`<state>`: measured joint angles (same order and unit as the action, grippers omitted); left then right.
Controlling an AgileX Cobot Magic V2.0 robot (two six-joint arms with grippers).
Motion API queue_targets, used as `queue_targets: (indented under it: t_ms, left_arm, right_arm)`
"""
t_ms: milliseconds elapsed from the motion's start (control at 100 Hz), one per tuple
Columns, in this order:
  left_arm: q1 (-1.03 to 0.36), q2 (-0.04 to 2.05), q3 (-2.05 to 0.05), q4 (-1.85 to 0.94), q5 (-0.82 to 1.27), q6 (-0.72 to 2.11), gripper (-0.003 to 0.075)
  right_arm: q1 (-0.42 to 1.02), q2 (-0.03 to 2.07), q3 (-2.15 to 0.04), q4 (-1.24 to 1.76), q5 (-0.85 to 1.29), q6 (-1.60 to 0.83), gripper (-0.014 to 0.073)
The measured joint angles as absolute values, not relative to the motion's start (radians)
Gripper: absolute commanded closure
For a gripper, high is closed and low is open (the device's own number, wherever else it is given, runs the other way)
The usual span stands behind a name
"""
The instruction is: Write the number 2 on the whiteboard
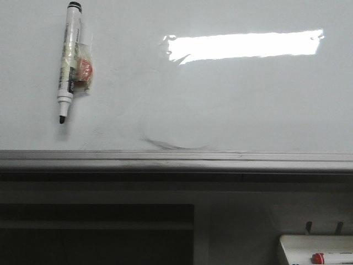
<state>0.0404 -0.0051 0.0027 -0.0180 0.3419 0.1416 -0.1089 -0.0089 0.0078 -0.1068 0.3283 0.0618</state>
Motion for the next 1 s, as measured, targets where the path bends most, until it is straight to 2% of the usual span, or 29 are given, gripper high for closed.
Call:
queue_targets:
  t_ms: [870, 1000]
  left_arm:
    - [0.040, -0.005, 0.003, -0.018, 0.344, 0.142, 0.0739]
    - [0.040, -0.005, 0.003, -0.041, 0.294, 0.142, 0.0739]
  right_arm:
    - [-0.109, -0.009, 0.008, -0.107, 0.328, 0.062, 0.0664]
    - [-0.109, -0.009, 0.008, -0.107, 0.298, 0.062, 0.0664]
